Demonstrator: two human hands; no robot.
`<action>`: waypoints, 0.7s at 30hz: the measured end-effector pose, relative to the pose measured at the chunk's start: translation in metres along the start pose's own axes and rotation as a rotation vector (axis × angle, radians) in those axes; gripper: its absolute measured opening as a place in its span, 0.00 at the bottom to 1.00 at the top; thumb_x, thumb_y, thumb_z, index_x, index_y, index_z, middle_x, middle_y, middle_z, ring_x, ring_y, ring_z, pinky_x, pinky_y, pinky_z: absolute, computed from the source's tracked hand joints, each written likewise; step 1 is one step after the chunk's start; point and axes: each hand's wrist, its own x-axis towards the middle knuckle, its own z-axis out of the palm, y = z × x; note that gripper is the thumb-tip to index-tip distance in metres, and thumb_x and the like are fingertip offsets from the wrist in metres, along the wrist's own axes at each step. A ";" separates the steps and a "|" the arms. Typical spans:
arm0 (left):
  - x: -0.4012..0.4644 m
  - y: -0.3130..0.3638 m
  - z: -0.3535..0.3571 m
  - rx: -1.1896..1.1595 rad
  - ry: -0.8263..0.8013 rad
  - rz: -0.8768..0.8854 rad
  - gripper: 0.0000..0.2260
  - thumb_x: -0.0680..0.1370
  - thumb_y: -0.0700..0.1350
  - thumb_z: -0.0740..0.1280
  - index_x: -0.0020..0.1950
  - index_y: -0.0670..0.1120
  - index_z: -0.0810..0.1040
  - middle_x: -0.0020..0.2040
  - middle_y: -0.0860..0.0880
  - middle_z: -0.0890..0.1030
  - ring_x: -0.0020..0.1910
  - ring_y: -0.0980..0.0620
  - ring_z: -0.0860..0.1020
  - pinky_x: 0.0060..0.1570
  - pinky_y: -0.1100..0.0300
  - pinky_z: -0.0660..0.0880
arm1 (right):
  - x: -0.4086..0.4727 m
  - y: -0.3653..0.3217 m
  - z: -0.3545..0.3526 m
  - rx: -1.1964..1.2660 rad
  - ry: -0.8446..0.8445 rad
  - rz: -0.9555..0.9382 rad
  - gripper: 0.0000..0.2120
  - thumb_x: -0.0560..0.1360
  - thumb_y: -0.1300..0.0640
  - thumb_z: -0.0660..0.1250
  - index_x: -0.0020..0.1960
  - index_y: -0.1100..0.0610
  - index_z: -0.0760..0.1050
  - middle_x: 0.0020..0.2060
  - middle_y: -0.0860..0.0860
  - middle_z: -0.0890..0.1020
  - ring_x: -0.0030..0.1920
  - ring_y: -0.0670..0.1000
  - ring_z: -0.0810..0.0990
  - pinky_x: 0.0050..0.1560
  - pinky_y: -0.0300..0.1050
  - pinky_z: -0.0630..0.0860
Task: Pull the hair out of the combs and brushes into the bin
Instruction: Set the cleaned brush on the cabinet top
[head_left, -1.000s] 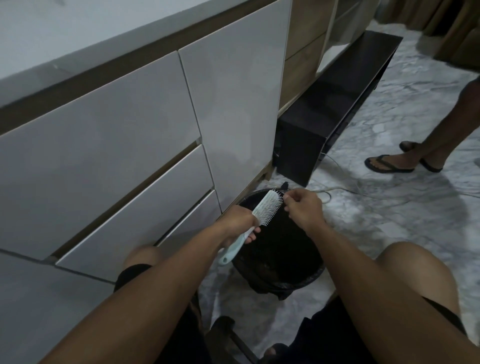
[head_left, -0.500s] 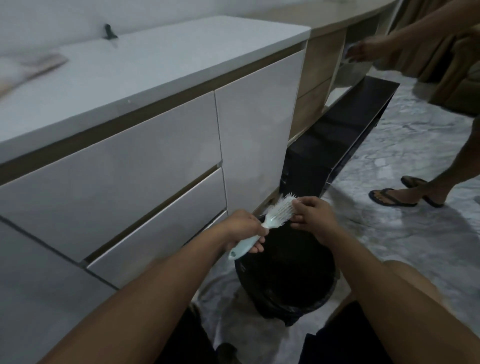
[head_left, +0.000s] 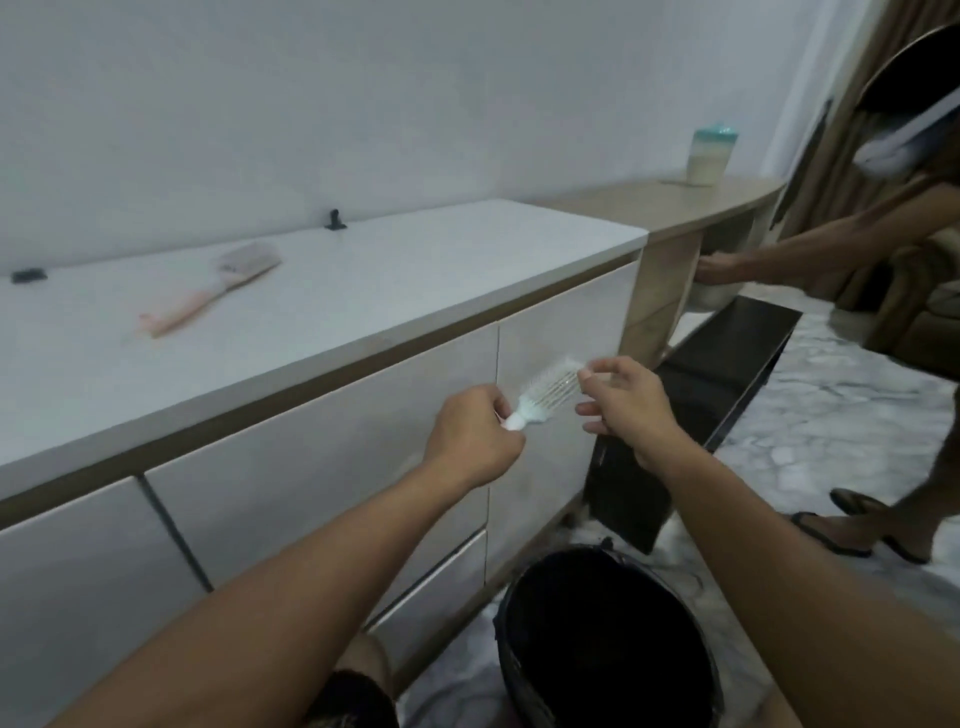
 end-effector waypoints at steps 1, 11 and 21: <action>0.005 0.004 -0.013 0.023 0.038 0.007 0.05 0.68 0.43 0.71 0.39 0.50 0.76 0.40 0.47 0.83 0.41 0.43 0.82 0.39 0.54 0.79 | 0.004 -0.013 0.005 -0.065 -0.007 -0.065 0.14 0.76 0.50 0.67 0.60 0.53 0.74 0.54 0.53 0.80 0.50 0.51 0.82 0.48 0.49 0.82; 0.023 0.007 -0.127 0.101 0.298 0.017 0.07 0.72 0.44 0.68 0.49 0.46 0.79 0.45 0.50 0.79 0.48 0.48 0.78 0.46 0.57 0.75 | 0.023 -0.123 0.092 -0.435 0.073 -0.645 0.12 0.76 0.57 0.66 0.58 0.57 0.79 0.59 0.52 0.80 0.54 0.52 0.80 0.57 0.38 0.70; 0.028 -0.019 -0.227 0.007 0.397 -0.121 0.05 0.68 0.39 0.66 0.40 0.38 0.79 0.36 0.40 0.84 0.32 0.43 0.84 0.38 0.46 0.83 | 0.028 -0.199 0.176 -0.473 -0.164 -0.731 0.14 0.79 0.56 0.61 0.62 0.54 0.78 0.62 0.50 0.80 0.62 0.50 0.76 0.58 0.33 0.63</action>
